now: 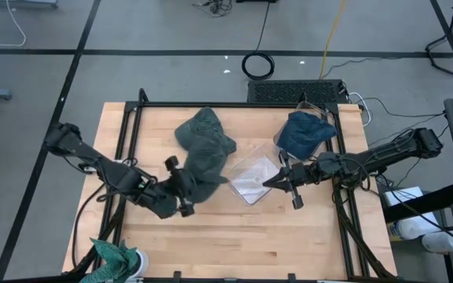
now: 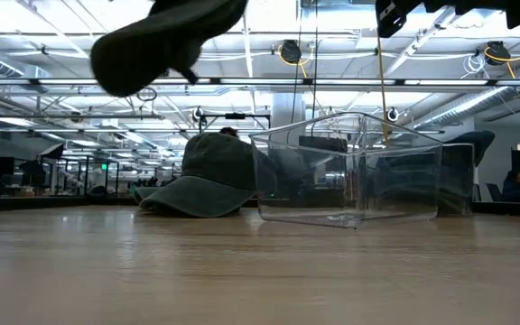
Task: Pick & Place hat
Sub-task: Put the bottom gray cap into the bottom transparent bin
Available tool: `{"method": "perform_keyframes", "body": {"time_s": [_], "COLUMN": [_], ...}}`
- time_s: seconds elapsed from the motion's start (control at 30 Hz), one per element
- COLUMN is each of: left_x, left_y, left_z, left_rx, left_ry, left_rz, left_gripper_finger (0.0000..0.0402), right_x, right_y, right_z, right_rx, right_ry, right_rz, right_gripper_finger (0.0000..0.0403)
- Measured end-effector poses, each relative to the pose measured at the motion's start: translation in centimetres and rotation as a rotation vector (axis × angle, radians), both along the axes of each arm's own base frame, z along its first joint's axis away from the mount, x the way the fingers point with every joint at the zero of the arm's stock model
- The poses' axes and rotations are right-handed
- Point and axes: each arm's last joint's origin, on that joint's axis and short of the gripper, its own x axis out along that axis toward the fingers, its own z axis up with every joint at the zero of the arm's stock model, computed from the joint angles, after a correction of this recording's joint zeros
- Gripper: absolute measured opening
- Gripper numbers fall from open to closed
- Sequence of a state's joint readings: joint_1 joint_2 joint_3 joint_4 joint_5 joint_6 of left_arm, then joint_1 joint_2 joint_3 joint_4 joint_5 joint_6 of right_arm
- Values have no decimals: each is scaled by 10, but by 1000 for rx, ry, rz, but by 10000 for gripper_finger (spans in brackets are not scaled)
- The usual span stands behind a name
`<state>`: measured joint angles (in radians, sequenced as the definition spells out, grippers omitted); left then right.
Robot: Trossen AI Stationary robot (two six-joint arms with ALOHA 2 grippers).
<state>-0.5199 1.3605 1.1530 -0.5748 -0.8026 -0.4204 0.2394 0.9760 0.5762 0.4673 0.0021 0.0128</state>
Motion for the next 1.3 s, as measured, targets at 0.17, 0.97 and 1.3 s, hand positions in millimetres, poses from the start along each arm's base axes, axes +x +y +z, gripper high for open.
{"method": "perform_keyframes", "body": {"time_s": [0.17, 0.97, 1.3], "left_x": [15, 30, 25], "left_y": [-13, -34, -28], "left_z": [-10, -14, -18], "left_rx": [203, 39, 233], "left_ry": [60, 38, 114], "left_rz": [-143, -515, -421], "left_gripper_finger": [9, 8, 8], "right_x": [0, 40, 45], "right_y": [0, 63, 59], "right_z": [1, -31, 3], "right_rx": [2, -797, -300], "right_ry": [-10, -313, -178], "right_rz": [-4, -253, -413], "right_gripper_finger": [0, 228, 199]}}
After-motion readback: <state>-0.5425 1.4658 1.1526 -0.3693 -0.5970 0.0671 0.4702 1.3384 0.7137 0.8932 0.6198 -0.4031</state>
